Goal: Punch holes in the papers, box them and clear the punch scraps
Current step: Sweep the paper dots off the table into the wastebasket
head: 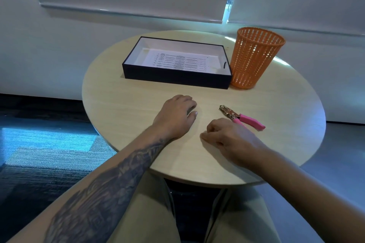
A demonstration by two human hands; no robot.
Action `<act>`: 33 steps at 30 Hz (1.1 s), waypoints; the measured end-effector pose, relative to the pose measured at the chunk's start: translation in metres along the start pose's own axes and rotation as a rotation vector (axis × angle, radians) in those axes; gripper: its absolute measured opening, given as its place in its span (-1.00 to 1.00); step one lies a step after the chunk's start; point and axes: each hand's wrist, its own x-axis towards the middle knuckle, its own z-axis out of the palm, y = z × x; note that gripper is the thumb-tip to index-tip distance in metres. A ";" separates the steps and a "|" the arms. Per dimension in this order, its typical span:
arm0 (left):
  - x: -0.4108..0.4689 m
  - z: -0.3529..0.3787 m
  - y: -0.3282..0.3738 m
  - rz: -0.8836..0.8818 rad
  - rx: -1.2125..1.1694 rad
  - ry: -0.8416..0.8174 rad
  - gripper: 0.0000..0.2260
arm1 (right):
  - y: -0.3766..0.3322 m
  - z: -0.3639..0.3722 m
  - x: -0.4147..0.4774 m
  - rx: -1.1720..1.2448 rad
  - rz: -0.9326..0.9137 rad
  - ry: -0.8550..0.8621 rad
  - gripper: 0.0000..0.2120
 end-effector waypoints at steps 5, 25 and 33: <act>0.001 0.001 0.001 -0.015 -0.005 -0.001 -0.68 | -0.012 0.001 0.001 -0.105 -0.032 -0.042 -0.62; 0.000 -0.002 0.004 -0.015 -0.014 0.018 -0.69 | -0.001 -0.003 0.006 0.697 0.600 0.178 -0.87; -0.001 -0.002 0.003 -0.017 -0.013 0.012 -0.68 | -0.002 0.015 0.000 0.014 0.180 0.136 -0.75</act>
